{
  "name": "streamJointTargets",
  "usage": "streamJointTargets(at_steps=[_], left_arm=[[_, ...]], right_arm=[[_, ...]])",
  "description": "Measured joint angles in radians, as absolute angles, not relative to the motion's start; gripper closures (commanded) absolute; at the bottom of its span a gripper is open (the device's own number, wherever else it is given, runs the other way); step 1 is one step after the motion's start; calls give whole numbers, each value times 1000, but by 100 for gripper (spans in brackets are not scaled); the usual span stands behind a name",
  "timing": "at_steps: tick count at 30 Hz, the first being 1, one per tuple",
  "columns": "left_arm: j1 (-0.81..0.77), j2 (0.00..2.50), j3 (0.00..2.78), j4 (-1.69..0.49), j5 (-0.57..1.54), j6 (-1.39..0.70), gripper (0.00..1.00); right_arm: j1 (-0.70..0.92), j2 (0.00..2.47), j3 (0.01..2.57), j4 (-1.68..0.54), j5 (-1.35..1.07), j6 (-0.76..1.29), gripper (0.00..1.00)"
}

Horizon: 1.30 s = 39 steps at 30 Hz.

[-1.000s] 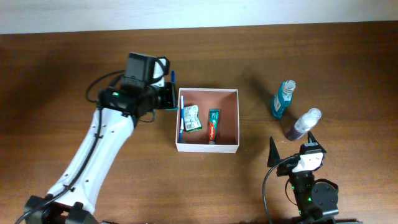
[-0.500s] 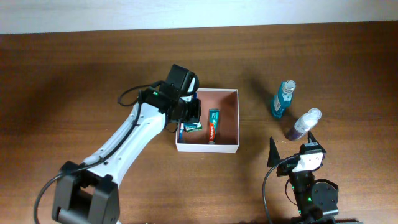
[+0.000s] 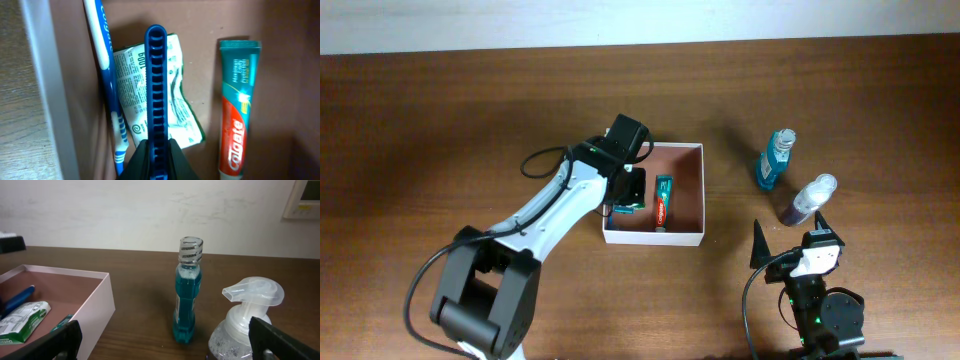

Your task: Pack container

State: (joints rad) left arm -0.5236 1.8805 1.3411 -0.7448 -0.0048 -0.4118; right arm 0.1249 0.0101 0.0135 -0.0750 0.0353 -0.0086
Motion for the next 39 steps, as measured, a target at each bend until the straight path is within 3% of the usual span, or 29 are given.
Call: streamJointTargets(at_steps=[2, 3, 4, 9, 15, 18, 23, 25, 26, 27, 32, 39], left_arm=[[-524, 1895, 1341, -743, -9, -413, 94], [-524, 1897, 1341, -741, -11, -413, 80], [-524, 1897, 1341, -740, -12, -413, 73], [-524, 1897, 1342, -740, 6, -412, 61], [-524, 1889, 1390, -765, 31, -404, 55], [-524, 1844, 1417, -773, 34, -390, 44], [-488, 1712, 1449, -806, 17, -381, 36], [-425, 1654, 1453, -836, -18, -380, 20], [-397, 1641, 1454, -846, -36, -374, 4], [-373, 1634, 1456, -862, -55, -372, 1], [-187, 1632, 1457, -931, -222, -371, 1], [-144, 1632, 1457, -932, -266, -371, 0]], right_arm=[[125, 10, 14, -75, 35, -9, 2], [125, 10, 14, -75, 35, -9, 2], [125, 10, 14, -75, 35, -9, 2], [125, 10, 14, -75, 35, -9, 2], [125, 10, 14, -75, 35, -8, 2], [125, 10, 14, -75, 35, -9, 2], [125, 10, 14, -75, 35, -9, 2], [125, 10, 14, -75, 35, -9, 2], [125, 10, 14, -75, 35, -9, 2], [125, 10, 14, -75, 35, -9, 2], [125, 10, 14, -75, 35, -8, 2], [125, 10, 14, -75, 35, -9, 1]])
